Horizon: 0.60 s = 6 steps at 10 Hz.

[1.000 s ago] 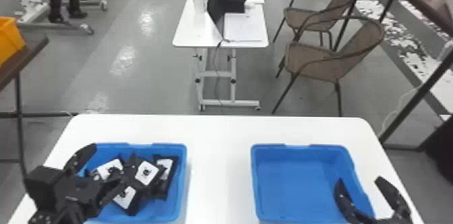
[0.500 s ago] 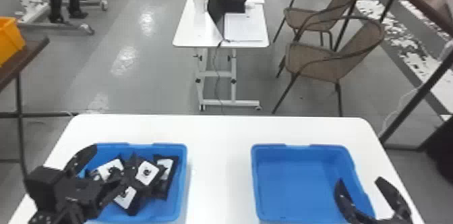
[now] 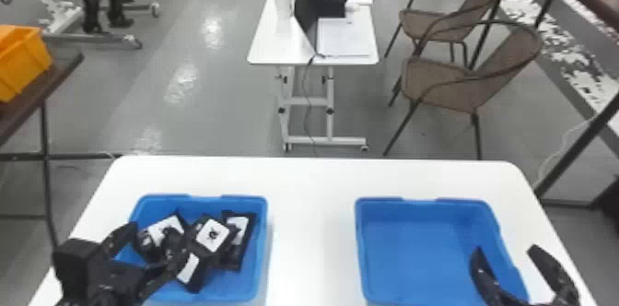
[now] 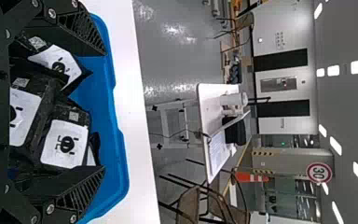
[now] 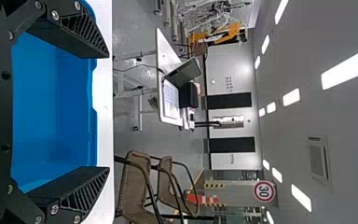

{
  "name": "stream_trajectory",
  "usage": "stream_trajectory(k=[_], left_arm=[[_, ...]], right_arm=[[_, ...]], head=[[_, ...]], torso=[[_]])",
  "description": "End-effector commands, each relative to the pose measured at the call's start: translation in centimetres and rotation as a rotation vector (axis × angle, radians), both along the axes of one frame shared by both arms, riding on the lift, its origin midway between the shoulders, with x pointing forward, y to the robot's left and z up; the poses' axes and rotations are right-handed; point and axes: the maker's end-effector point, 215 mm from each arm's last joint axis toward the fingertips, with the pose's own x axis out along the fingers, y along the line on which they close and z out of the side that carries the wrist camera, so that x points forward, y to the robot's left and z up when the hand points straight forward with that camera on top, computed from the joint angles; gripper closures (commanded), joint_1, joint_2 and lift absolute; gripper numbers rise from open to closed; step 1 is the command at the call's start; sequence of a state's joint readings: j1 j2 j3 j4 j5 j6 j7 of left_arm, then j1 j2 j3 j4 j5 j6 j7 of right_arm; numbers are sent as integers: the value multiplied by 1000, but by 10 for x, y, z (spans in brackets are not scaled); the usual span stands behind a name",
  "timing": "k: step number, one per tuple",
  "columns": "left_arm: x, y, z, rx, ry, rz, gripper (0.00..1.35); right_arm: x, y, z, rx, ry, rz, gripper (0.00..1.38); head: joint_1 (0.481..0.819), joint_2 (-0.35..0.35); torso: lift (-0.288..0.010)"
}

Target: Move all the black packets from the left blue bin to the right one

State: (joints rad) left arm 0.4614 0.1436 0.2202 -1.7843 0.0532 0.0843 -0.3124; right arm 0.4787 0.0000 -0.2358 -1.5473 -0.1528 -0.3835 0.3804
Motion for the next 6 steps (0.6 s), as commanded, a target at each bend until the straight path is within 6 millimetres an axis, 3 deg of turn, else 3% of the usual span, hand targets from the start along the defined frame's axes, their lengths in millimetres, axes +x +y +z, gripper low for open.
stream_trajectory(k=[1,2,6], left_arm=[[7,0,-15,-8,33,-19,162],[11,-3,-25,2,69,-44,162],[-7,13,-67,35,181,-24,162]], right_arm=[[1,1,0,2,-1,0,165],[2,1,0,3,-2,0,165],[2,2,-1,6,0,2,165]], head=[[695,37],[695,35],[695,43]], torso=[[0],[0],[0]])
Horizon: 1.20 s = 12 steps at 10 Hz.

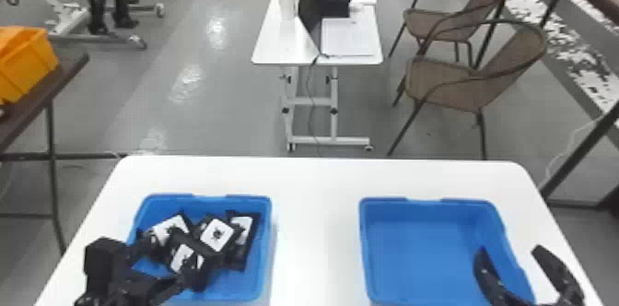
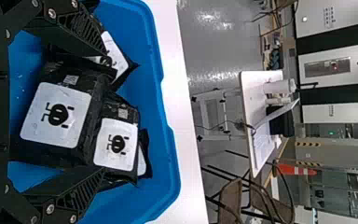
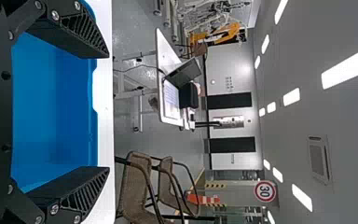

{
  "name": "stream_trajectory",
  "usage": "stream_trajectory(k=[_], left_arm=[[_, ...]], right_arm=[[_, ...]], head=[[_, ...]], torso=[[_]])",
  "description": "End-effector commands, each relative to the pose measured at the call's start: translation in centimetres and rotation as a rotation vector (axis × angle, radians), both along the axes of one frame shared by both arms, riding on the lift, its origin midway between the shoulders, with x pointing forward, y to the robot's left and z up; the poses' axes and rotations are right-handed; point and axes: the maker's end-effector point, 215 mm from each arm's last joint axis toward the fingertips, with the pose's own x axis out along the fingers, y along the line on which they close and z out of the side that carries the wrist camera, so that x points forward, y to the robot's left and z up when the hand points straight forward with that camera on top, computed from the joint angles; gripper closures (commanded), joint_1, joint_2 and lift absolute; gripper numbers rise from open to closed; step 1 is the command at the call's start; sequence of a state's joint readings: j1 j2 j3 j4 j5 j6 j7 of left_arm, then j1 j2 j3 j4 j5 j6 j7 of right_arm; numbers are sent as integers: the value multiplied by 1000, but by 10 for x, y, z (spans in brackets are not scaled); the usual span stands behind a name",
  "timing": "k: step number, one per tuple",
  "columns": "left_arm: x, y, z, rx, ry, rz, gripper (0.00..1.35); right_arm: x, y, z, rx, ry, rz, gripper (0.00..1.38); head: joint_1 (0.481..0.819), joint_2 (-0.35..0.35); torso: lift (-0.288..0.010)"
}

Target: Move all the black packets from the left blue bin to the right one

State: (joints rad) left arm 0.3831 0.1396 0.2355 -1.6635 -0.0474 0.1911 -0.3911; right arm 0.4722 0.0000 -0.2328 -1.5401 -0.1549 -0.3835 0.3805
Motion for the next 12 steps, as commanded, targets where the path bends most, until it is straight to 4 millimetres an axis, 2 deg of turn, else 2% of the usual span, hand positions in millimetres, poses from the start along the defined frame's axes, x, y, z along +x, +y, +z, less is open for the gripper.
stream_trajectory(k=[1,6,10,12], left_arm=[[-2,6,-12,10,24,9,162],[-6,13,-58,-18,116,40,162],[7,15,-83,-34,160,11,174],[21,6,-93,-60,186,-45,176]], right_arm=[[0,0,0,2,0,-2,165],[2,1,0,4,-2,1,165],[3,0,1,3,-5,0,165],[5,3,2,6,-7,3,165]], head=[[695,51],[695,70],[695,72],[695,67]], torso=[[0],[0],[0],[0]])
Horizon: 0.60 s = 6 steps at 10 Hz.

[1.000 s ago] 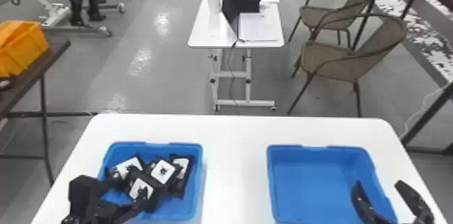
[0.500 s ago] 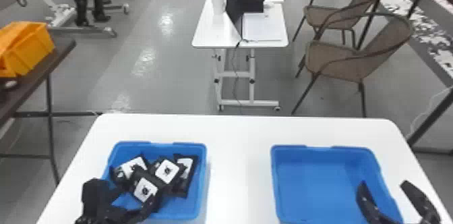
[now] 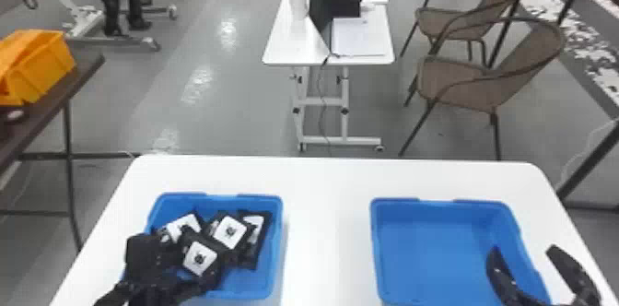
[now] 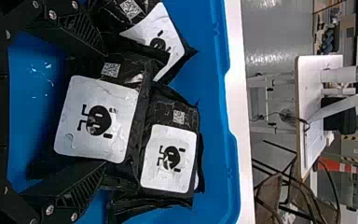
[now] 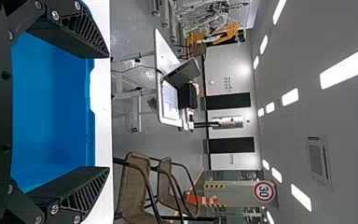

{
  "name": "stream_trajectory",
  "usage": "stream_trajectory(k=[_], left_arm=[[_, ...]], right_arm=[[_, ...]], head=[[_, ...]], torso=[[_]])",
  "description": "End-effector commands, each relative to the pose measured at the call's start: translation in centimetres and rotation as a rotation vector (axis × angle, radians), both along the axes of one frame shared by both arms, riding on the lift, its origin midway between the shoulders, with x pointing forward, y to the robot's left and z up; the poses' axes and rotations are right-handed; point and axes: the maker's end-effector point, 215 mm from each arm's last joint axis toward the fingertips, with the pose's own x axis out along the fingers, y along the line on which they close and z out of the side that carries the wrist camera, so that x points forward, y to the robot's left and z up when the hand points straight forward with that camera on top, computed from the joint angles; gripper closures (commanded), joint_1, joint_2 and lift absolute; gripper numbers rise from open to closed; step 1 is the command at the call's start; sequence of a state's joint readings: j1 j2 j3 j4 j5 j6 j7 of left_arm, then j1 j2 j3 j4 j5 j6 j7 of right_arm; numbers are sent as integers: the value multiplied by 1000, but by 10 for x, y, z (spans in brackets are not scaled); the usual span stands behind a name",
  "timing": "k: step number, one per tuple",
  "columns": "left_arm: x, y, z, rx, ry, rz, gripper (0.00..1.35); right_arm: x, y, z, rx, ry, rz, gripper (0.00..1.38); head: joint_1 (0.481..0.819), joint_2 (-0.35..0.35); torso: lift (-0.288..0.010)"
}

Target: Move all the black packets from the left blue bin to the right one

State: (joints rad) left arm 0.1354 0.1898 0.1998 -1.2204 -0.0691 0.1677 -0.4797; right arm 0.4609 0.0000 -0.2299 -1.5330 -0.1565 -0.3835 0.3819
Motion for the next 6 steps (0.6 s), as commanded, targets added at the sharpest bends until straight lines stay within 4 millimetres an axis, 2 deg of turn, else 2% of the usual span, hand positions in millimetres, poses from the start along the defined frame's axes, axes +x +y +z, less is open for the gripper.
stream_trajectory(k=[1,2,4,6], left_arm=[[7,-1,-4,1,13,-9,182],[7,-2,-4,-5,14,-4,239],[2,-8,-3,-39,10,-30,699],[5,-16,5,-76,-10,-46,786]], right_arm=[[2,3,0,3,-2,3,165],[2,4,0,4,-2,6,182],[0,3,-1,5,1,4,298],[0,3,-1,8,2,3,401]], head=[[695,63],[695,63],[695,63],[695,52]], torso=[[0],[0],[0],[0]])
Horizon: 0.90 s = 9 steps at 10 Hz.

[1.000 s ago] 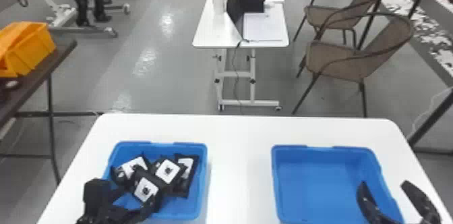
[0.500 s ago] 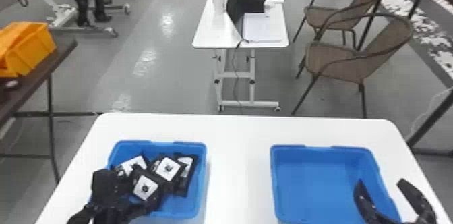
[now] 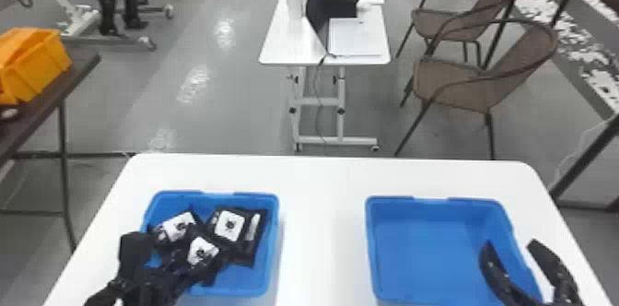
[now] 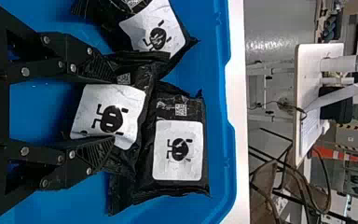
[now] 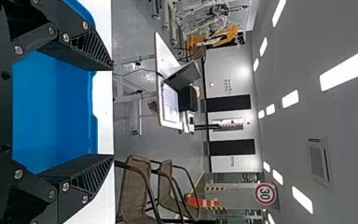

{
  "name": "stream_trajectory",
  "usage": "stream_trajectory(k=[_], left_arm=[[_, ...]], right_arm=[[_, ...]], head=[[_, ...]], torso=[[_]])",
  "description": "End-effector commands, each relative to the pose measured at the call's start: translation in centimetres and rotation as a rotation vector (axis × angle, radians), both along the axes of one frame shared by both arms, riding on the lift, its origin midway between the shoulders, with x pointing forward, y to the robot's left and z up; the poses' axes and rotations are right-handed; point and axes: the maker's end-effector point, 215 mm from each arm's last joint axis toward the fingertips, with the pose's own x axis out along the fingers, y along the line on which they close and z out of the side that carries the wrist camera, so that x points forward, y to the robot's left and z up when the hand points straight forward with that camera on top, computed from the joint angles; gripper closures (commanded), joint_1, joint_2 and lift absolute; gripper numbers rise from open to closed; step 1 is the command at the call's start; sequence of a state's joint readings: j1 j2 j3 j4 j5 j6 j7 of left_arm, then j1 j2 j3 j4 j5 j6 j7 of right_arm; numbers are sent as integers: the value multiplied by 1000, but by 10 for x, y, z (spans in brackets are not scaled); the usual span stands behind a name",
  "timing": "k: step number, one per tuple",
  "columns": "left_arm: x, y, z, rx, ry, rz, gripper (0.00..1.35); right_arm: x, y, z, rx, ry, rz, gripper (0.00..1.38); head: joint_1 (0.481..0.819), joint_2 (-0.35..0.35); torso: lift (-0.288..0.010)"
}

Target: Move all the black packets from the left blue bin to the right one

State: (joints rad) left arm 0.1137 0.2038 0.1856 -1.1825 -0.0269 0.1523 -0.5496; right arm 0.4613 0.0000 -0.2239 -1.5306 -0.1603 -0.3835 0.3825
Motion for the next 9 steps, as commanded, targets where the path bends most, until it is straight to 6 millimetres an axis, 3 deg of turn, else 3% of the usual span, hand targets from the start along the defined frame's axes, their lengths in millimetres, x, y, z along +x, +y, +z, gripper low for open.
stream_trajectory(k=[1,3,6,9], left_arm=[[8,-5,15,-18,-37,-8,786],[10,-12,43,-55,-83,-2,786],[-3,-17,76,-94,-94,-8,834],[12,-51,143,-179,-226,-70,835]], right_arm=[[1,1,1,2,-3,2,403],[0,2,-1,7,1,3,406],[0,2,-1,11,1,0,407],[1,1,1,16,-3,-2,407]], head=[[695,47],[695,39],[695,29],[695,12]], torso=[[0],[0],[0],[0]])
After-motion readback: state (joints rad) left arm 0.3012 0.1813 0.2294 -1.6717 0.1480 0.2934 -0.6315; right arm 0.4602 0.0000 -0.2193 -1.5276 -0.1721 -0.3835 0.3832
